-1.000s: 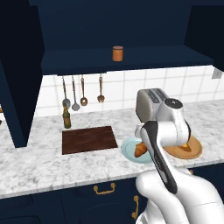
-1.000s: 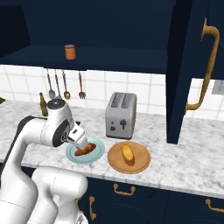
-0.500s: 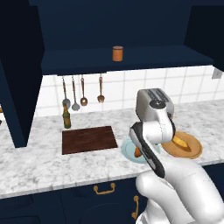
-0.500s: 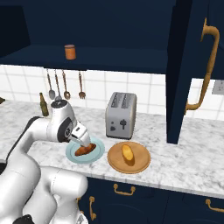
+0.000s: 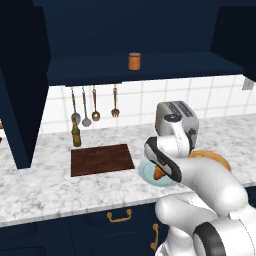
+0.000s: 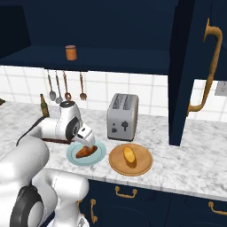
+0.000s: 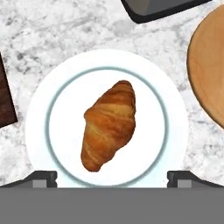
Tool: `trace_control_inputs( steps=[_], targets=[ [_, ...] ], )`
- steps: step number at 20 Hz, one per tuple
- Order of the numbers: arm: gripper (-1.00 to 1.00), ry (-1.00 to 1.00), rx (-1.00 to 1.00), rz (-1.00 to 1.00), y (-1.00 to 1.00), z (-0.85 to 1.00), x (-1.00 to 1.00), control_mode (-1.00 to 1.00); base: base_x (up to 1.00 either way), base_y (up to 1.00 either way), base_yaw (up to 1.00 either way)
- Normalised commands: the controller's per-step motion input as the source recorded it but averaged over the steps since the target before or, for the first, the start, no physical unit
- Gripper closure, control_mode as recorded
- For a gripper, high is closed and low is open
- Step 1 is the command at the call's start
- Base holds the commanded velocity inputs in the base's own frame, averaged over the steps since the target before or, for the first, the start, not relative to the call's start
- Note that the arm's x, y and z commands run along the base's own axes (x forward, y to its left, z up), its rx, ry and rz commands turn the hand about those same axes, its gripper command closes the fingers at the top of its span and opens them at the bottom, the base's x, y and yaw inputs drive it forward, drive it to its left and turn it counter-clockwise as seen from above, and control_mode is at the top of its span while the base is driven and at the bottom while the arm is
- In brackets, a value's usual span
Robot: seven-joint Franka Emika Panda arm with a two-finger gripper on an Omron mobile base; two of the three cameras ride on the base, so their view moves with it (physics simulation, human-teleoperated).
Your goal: From the different types of pastries on the counter, select a croissant and place it on the cutting board. Then retrieve a jar of jam from the cabinet and place it alongside the croissant on the cutting board.
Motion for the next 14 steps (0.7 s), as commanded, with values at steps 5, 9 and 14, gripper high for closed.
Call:
trace_control_inputs(
  steps=[5, 9, 14],
  targets=[
    [-1.0, -0.01, 0.0, 0.0, -0.04, -0.4, 0.1, -1.0, 0.0, 0.0, 0.0],
    [-1.0, 0.0, 0.0, 0.0, -0.14, -0.12, 0.0, -1.0, 0.0, 0.0, 0.0],
    [-1.0, 0.0, 0.0, 0.0, -0.14, -0.29, 0.01, -1.0, 0.0, 0.0, 0.0]
  ],
)
